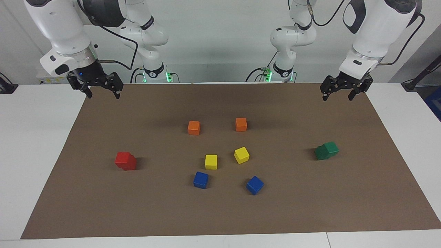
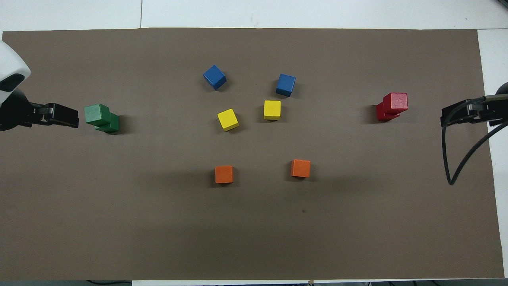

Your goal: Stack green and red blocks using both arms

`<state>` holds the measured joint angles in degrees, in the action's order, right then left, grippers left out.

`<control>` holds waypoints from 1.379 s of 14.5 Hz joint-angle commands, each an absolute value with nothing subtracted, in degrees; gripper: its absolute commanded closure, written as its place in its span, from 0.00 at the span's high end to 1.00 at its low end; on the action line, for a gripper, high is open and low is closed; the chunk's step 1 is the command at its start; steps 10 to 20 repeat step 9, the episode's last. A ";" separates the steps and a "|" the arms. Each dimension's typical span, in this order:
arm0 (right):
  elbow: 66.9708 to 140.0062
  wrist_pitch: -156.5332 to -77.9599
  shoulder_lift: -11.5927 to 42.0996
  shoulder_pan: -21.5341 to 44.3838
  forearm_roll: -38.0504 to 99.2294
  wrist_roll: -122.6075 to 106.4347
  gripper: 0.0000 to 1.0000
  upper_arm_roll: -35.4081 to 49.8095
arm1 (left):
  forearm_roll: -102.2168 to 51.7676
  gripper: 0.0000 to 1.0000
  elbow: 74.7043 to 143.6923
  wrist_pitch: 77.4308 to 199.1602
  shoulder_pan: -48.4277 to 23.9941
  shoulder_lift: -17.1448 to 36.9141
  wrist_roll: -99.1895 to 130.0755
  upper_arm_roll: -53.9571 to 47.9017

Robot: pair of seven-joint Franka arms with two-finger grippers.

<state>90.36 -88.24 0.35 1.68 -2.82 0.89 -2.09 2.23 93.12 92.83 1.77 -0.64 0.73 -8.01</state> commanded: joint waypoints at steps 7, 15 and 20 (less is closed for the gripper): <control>91.41 -88.68 -0.79 0.88 -3.34 0.09 1.00 -1.67 | -0.34 1.00 92.29 91.76 1.67 -0.79 1.49 -7.74; 91.41 -88.68 -0.79 0.88 -3.43 0.09 1.00 -1.67 | -1.58 1.00 92.37 91.58 1.76 -0.79 1.58 -7.56; 91.41 -88.68 -0.79 0.88 -3.43 0.09 1.00 -1.67 | -1.58 1.00 92.37 91.58 1.76 -0.79 1.58 -7.56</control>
